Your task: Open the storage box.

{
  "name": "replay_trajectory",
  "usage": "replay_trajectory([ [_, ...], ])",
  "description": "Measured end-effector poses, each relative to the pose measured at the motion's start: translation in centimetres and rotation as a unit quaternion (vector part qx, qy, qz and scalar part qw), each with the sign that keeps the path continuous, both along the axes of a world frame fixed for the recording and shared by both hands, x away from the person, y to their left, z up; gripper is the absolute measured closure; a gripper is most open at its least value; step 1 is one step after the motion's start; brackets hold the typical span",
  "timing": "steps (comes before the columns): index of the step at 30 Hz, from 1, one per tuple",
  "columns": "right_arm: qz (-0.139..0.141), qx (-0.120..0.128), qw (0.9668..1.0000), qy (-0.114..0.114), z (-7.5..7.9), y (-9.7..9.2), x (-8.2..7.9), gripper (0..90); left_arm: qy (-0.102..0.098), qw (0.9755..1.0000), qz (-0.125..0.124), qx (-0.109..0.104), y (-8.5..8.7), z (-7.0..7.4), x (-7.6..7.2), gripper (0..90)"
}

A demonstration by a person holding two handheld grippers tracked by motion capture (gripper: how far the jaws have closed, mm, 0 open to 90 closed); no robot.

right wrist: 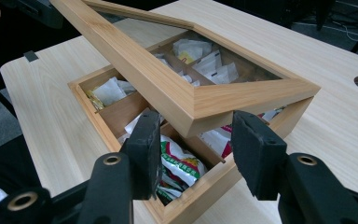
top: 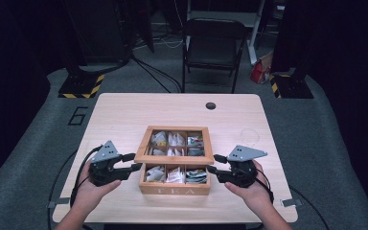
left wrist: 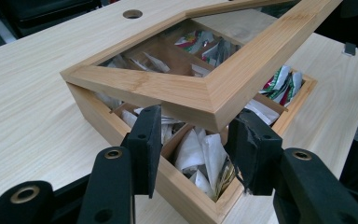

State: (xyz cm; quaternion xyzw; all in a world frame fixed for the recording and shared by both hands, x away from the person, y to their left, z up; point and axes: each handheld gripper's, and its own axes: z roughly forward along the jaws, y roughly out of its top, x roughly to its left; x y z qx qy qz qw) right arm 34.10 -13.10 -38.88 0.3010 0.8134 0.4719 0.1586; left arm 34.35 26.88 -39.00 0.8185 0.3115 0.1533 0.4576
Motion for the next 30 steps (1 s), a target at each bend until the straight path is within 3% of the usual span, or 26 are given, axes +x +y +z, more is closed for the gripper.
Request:
replay_trajectory([
  [13,0.009,-0.008,0.9999,-0.011,0.9,0.4,0.9,47.1,0.005,0.9999,-0.007,-0.011,0.3,0.9,0.7,55.2],
  [30,0.007,0.007,0.9999,-0.005,2.3,0.2,1.8,49.3,-0.026,0.9996,-0.009,-0.007,0.0,1.6,2.2,52.3],
])
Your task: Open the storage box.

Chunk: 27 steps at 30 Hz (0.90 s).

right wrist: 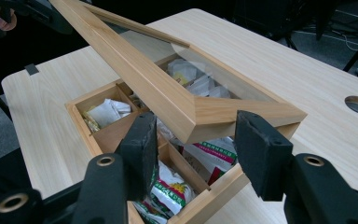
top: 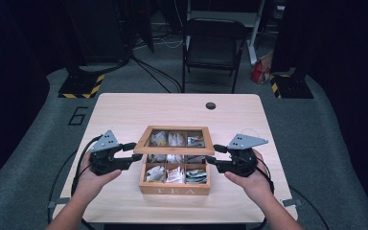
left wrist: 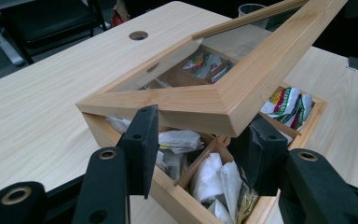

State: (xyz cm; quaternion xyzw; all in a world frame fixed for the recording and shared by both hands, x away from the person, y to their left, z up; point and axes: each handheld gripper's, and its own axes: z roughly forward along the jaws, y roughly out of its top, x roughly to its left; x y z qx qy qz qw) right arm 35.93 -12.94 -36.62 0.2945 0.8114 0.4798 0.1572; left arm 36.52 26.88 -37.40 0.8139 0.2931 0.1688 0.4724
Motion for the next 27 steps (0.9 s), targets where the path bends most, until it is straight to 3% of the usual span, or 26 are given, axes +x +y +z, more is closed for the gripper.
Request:
replay_trajectory([
  [6,0.012,0.009,0.9999,-0.005,0.2,-0.2,0.5,46.8,-0.001,1.0,-0.001,0.004,-0.1,0.5,0.3,53.1],
  [14,0.004,-0.01,0.9999,-0.006,-0.1,-0.2,1.4,45.5,-0.002,1.0,0.001,-0.007,0.0,1.4,1.0,54.0],
  [19,-0.018,-0.014,0.9997,-0.001,-0.2,-0.3,3.2,49.6,-0.001,1.0,0.006,-0.003,-0.2,2.2,1.7,54.6],
  [27,-0.014,-0.011,0.9998,-0.003,-0.2,0.1,4.4,52.6,0.006,1.0,0.003,-0.007,-0.1,2.5,2.1,54.7],
])
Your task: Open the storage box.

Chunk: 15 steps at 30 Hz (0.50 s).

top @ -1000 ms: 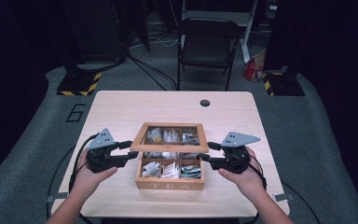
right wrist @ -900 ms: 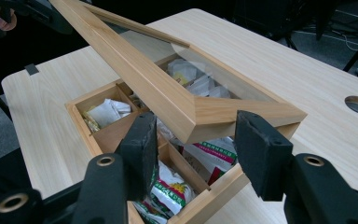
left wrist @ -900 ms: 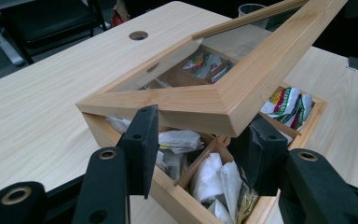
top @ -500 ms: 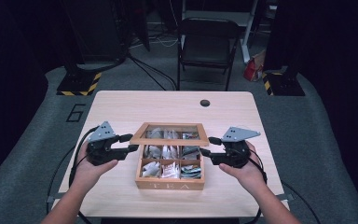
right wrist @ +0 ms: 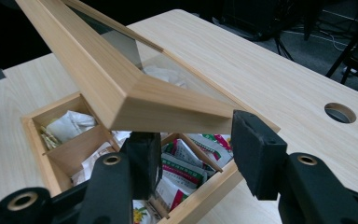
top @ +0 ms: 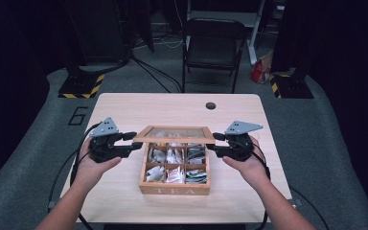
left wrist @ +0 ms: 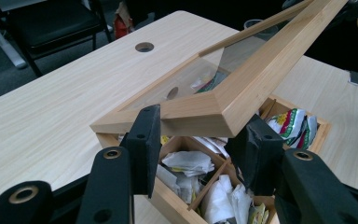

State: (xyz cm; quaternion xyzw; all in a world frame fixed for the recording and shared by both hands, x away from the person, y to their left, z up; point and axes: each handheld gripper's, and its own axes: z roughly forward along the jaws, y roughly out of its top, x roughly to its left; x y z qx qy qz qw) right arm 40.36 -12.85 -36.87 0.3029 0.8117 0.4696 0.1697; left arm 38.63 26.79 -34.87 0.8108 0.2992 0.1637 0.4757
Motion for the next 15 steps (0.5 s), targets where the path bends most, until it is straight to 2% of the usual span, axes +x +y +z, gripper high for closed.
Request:
replay_trajectory([
  [3,-0.006,-0.004,1.0,0.006,-0.3,0.1,0.7,52.5,0.002,1.0,0.0,-0.004,0.1,0.2,0.2,54.7],
  [7,-0.012,0.007,0.9998,0.014,-0.9,0.2,1.7,52.6,0.004,1.0,0.0,-0.005,0.1,0.3,0.4,54.8],
  [11,-0.018,0.005,0.9998,0.008,-1.1,0.2,2.2,56.3,0.004,1.0,0.0,-0.006,0.1,0.4,0.5,54.7],
  [15,-0.02,0.011,0.9996,0.014,-1.0,0.2,2.3,56.5,0.002,0.9999,0.001,-0.011,0.1,0.4,0.7,54.8],
])
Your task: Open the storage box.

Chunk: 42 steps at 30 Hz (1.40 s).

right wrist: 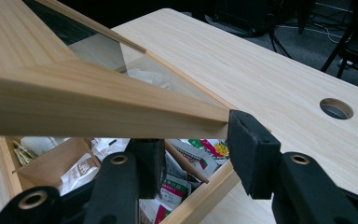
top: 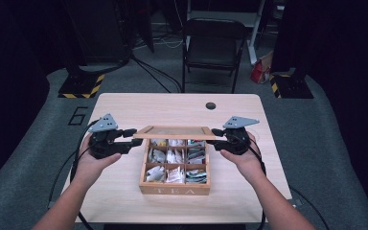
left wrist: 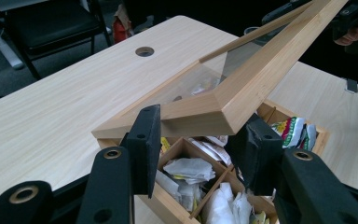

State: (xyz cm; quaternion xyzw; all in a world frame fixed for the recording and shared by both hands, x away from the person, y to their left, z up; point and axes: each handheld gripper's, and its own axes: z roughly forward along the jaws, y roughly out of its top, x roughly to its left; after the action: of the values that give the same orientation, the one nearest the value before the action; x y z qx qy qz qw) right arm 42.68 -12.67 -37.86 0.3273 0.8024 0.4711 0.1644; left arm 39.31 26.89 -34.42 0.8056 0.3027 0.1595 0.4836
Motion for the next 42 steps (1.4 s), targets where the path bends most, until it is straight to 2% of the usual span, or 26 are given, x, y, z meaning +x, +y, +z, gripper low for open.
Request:
replay_trajectory([
  [9,-0.001,-0.001,1.0,0.004,0.3,0.0,0.3,56.9,-0.005,1.0,-0.003,-0.008,0.2,-0.5,0.5,53.9],
  [11,-0.001,-0.001,1.0,0.003,0.3,0.0,0.4,56.9,-0.005,1.0,0.001,0.007,0.1,-1.0,0.9,53.9],
  [15,0.001,-0.003,1.0,0.004,0.4,0.0,0.4,57.0,-0.001,0.9999,0.01,0.009,0.1,-2.1,1.9,54.0],
  [16,0.0,-0.003,1.0,0.004,0.4,0.0,0.4,56.9,0.001,0.9998,0.015,0.015,0.2,-2.5,2.5,54.0],
  [20,-0.002,-0.002,1.0,0.005,0.4,0.1,0.5,57.0,0.0,0.9998,0.014,0.011,0.3,-3.0,3.3,54.1],
  [22,-0.003,0.0,1.0,0.004,0.4,0.1,0.5,56.9,0.002,0.9999,0.012,-0.001,0.3,-3.5,3.8,54.8],
  [26,-0.002,0.002,1.0,0.003,0.5,0.1,0.6,56.9,-0.001,0.9999,0.011,0.006,0.1,-3.9,4.3,56.7],
  [34,-0.006,0.004,1.0,0.002,0.6,0.1,0.8,56.8,-0.005,0.9998,0.015,0.012,-0.2,-4.2,4.9,59.7],
  [42,-0.009,0.008,0.9999,-0.005,0.8,0.1,1.2,57.1,0.003,0.9998,0.02,0.002,-0.2,-3.9,5.5,59.8],
])
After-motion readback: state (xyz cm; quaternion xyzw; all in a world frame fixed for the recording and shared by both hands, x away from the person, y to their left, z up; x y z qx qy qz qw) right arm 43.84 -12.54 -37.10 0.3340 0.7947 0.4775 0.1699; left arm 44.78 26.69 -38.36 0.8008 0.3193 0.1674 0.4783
